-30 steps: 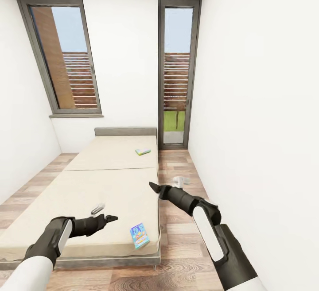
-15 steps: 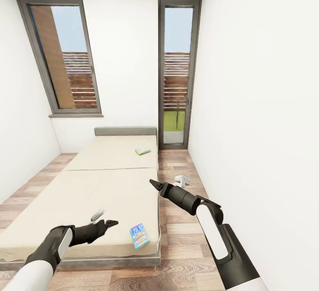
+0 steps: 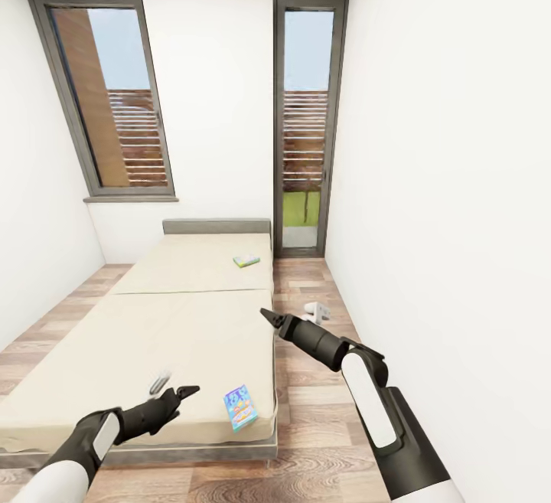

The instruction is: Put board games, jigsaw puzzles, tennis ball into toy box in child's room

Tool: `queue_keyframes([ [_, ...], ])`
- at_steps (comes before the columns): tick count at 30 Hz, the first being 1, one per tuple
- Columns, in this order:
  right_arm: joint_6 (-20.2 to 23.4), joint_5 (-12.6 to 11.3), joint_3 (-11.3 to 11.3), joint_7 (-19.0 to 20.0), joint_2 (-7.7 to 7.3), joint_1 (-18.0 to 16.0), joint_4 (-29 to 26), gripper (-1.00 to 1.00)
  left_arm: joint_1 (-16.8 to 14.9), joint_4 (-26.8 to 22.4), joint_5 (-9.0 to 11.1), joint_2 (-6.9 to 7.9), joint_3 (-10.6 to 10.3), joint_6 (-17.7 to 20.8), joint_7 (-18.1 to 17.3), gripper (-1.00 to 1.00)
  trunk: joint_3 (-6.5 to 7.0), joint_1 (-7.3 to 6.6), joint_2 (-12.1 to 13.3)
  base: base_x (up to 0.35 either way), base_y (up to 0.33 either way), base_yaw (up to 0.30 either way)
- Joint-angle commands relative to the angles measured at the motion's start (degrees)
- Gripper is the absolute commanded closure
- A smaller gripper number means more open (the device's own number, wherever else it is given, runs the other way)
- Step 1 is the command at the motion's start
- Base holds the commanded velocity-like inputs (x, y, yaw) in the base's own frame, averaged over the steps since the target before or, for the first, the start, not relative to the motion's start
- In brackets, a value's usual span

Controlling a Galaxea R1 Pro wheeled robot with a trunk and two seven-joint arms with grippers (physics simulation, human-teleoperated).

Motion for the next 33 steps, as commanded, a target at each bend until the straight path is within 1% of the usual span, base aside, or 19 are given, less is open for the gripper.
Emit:
queue_keyframes([
  [1,0.3,-0.1,-0.1,0.1,0.02,0.0,0.0,-1.00,-0.1,0.5,0.1,-0.06,0.7,0.2,-0.1,-1.00,-0.29,0.25,-0.5,0.000,0.000,0.000],
  [2,0.3,-0.3,-0.2,0.1,0.02,0.0,-0.1,-1.00,-0.1,1.7,0.1,-0.13,1.1,-0.4,0.0,-1.00,-0.47,0.47,-0.9,0.000,0.000,0.000],
  [5,0.4,-0.5,-0.3,0.2,0.02,0.0,0.0,-1.00,-0.1,4.2,0.0,-0.22,1.7,-1.8,0.0,-1.00,-1.01,1.13,-2.1,0.000,0.000,0.000],
  [7,0.3,-0.6,-0.6,0.2,0.02,0.0,0.1,-1.00,-0.1,4.9,0.1,-0.07,1.9,-2.2,-0.2,-1.00,-1.37,1.57,-2.9,0.000,0.000,0.000],
  [9,0.2,-0.6,-1.4,0.2,0.02,0.0,0.4,-1.00,-0.1,5.4,0.2,0.12,2.0,-2.3,-0.5,-1.00,-1.73,2.00,-3.7,0.000,0.000,0.000],
  [12,0.1,-0.7,-2.1,0.2,0.02,0.3,0.6,-1.00,-0.1,5.5,0.2,0.23,2.1,-2.3,-0.7,-1.00,-2.27,2.66,-4.9,0.000,0.000,0.000],
  [18,-0.1,-0.7,-3.6,0.8,0.03,1.9,0.7,-1.00,-0.1,5.6,0.2,0.31,2.2,-2.2,-0.9,-1.00,-3.35,3.98,-7.3,0.000,0.000,0.000],
  [20,-0.2,-0.7,-4.5,0.9,0.07,2.2,0.7,-1.00,-0.1,5.6,0.3,0.52,2.2,-2.1,-1.1,-1.00,-3.70,4.42,-8.1,0.000,0.000,0.000],
  [21,-0.3,-0.6,-4.7,0.9,0.09,2.3,0.7,-1.00,-0.1,5.7,0.5,0.87,2.3,-2.0,-1.2,-1.00,-3.88,4.64,-8.5,0.000,0.000,0.000],
  [26,-0.3,-0.7,-5.1,0.9,0.11,2.4,0.8,-1.00,-0.1,5.7,1.8,1.71,2.4,-1.9,-1.5,-1.00,-4.78,5.74,-10.5,0.000,0.000,0.000],
  [30,-0.3,-0.7,-5.3,0.9,0.09,2.4,0.8,-1.00,-0.1,5.7,2.2,1.78,2.4,-1.5,-3.4,-1.00,-5.50,6.62,-12.2,0.000,0.000,0.000],
  [33,-0.3,-0.7,-5.4,0.9,0.10,2.4,0.8,-1.00,-0.1,5.7,2.2,1.75,2.4,-1.4,-4.0,-1.00,-6.04,7.28,-13.4,0.000,0.000,0.000],
])
